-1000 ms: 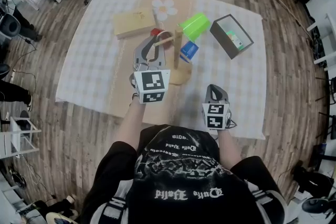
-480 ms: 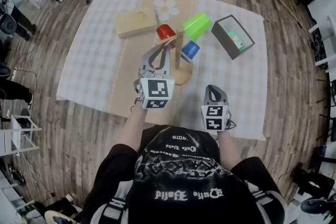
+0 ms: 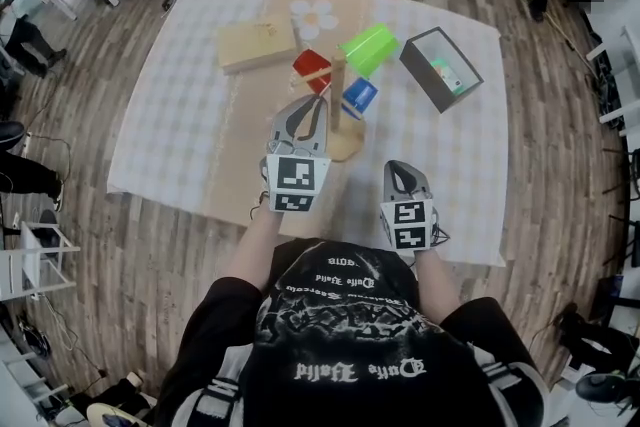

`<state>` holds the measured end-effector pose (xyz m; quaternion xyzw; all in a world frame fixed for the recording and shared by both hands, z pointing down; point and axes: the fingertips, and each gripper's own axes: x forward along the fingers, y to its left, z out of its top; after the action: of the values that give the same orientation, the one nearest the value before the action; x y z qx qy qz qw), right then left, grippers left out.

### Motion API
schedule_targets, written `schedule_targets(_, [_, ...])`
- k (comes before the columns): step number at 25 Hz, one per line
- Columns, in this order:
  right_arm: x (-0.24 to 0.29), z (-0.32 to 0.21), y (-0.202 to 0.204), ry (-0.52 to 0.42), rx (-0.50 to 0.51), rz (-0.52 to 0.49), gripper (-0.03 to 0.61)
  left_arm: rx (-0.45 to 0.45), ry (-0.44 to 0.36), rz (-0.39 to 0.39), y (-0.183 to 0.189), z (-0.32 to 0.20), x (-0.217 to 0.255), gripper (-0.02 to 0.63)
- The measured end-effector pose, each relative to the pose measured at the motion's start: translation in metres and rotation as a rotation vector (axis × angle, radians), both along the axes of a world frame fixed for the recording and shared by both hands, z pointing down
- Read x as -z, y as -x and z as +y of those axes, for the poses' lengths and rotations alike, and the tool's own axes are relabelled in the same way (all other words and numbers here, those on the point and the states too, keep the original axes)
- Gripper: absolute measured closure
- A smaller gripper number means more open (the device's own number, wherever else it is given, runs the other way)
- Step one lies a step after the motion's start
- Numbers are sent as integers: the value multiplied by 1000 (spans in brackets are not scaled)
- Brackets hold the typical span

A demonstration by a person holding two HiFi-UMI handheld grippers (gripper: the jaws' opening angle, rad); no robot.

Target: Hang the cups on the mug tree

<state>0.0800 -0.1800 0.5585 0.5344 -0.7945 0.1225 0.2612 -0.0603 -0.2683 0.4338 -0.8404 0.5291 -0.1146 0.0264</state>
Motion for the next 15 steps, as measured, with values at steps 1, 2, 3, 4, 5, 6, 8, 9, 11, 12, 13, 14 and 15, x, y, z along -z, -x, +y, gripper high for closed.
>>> schedule_targets(1, [3,0,1,-5,3,-18,568,1,16,36,1,2,0,575])
schedule_targets(2, [7,0,2,-11,5,-37,568,-3,35,72,0,5,-1,575])
schedule_targets(3, [11,0,3,-19,7,-56,568,-10,54,106,0,9,-2,574])
schedule_targets(4, [15,0,4,-27,10,-74,568,-15,68,135,-1,14,-2,574])
schedule_targets(5, [18,-1,5,-35,14,-91,568,-17,79,158,0,17,-4,574])
schedule_targets(6, [22,-1,6,-44,16,-106,568,-16,87,175,1,20,-5,574])
schedule_targets(8, [31,-4,7,-67,19,-134,568,-10,103,202,5,25,-10,574])
schedule_targets(9, [35,-5,7,-79,25,-150,568,-9,111,216,7,27,-13,574])
schedule_targets(11, [44,-5,9,-105,49,-181,568,-17,125,246,12,34,-16,574])
schedule_targets(12, [49,-5,9,-119,64,-192,568,-26,132,259,15,37,-17,574])
schedule_targets(13, [53,-5,8,-135,75,-198,568,-37,138,272,17,41,-18,574])
schedule_targets(14, [59,-5,6,-152,78,-204,568,-50,144,286,20,45,-18,575])
schedule_targets(15, [65,-6,3,-171,75,-215,568,-63,151,303,23,49,-18,575])
